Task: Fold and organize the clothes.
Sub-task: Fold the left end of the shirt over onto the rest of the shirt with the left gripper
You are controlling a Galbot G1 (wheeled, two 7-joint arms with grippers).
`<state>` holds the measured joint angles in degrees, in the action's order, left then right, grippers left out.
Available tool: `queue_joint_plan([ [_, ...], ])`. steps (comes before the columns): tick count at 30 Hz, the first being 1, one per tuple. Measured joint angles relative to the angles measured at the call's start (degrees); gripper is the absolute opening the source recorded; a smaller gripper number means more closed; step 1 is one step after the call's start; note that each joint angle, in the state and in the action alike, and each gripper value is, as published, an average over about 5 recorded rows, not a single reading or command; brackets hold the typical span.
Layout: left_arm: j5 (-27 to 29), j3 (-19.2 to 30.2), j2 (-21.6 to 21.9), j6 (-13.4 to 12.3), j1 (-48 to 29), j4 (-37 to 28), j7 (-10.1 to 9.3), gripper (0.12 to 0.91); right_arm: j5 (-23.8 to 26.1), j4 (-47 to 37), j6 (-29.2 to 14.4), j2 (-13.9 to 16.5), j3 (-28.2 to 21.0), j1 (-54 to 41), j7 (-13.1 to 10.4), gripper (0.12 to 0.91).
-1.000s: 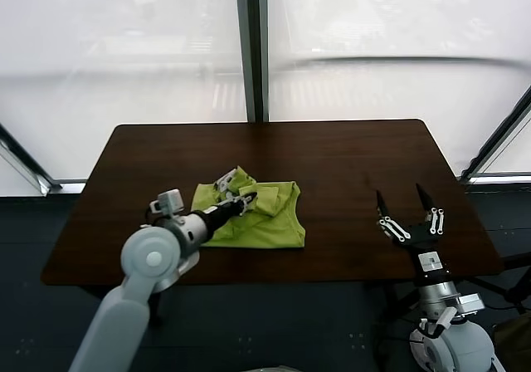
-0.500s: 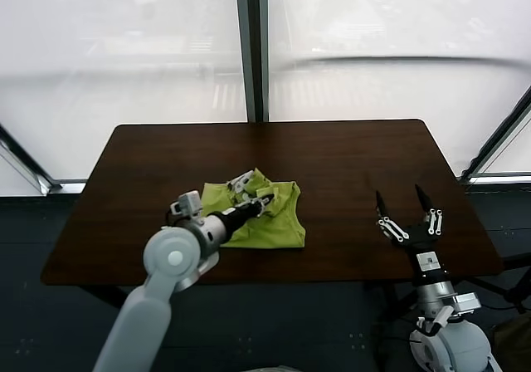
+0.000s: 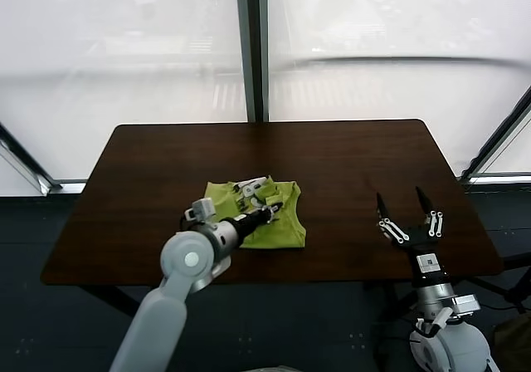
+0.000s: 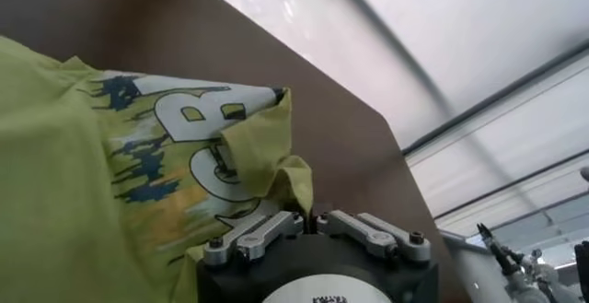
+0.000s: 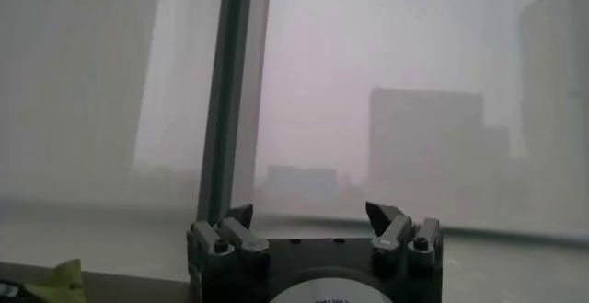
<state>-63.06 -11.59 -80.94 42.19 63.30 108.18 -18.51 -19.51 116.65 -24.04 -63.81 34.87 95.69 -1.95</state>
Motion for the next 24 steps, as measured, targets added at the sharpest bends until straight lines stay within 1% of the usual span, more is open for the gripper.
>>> queue_joint_plan([
  [1, 0.4, 0.3, -0.3, 0.0, 0.0, 0.2, 0.01, 0.249, 0.1, 0.0, 0.0, -0.1, 0.0, 0.1, 0.0, 0.907],
  [2, 0.8, 0.6, -0.7, 0.0, 0.1, 0.4, 0.01, 0.297, 0.2, 0.0, 0.0, -0.3, 0.0, 0.2, 0.0, 0.907],
  [5, 2.0, 1.4, -1.9, 0.0, 0.3, 0.7, 0.03, 0.477, 0.4, -0.1, 0.0, -0.5, 0.0, 0.3, 0.0, 0.907],
  [7, 2.9, 1.9, -2.8, 0.0, 0.5, 0.6, 0.05, 0.629, 0.5, -0.2, 0.0, -0.7, 0.0, 0.2, 0.0, 0.907],
  [9, 3.9, 2.3, -3.8, 0.0, 0.8, 0.3, 0.14, 0.756, 0.6, -0.4, 0.0, -0.9, -0.1, 0.1, 0.1, 0.907],
  [10, 4.5, 2.5, -4.3, 0.0, 0.9, 0.0, 0.22, 0.813, 0.7, -0.5, 0.0, -1.0, -0.2, 0.0, 0.1, 0.907],
  [11, 5.0, 2.6, -4.9, 0.0, 1.1, -0.4, 0.31, 0.85, 0.7, -0.6, 0.0, -1.0, -0.3, -0.1, 0.1, 0.907],
  [13, 6.0, 2.7, -6.1, 0.0, 1.6, -1.0, 0.45, 0.892, 0.8, -0.7, -0.1, -1.1, -0.5, -0.3, 0.1, 0.907],
  [15, 6.9, 2.8, -7.4, 0.0, 2.1, -1.2, 0.69, 0.902, 0.8, -0.7, -0.1, -1.1, -0.6, -0.5, 0.1, 0.907],
  [17, 8.2, 3.0, -8.6, 0.0, 2.7, -0.9, 1.61, 0.906, 0.8, -0.8, -0.1, -1.0, -0.8, -0.6, 0.2, 0.907],
  [20, 11.8, 3.7, -9.7, 0.0, 3.7, 0.3, 4.75, 0.907, 0.8, -1.0, -0.1, -0.7, -1.0, -0.9, 0.2, 0.907],
  [24, 16.8, 4.4, -9.7, 0.0, 4.6, 3.2, 10.13, 0.907, 0.9, -1.5, -0.2, -0.5, -1.5, -1.5, 0.2, 0.907],
])
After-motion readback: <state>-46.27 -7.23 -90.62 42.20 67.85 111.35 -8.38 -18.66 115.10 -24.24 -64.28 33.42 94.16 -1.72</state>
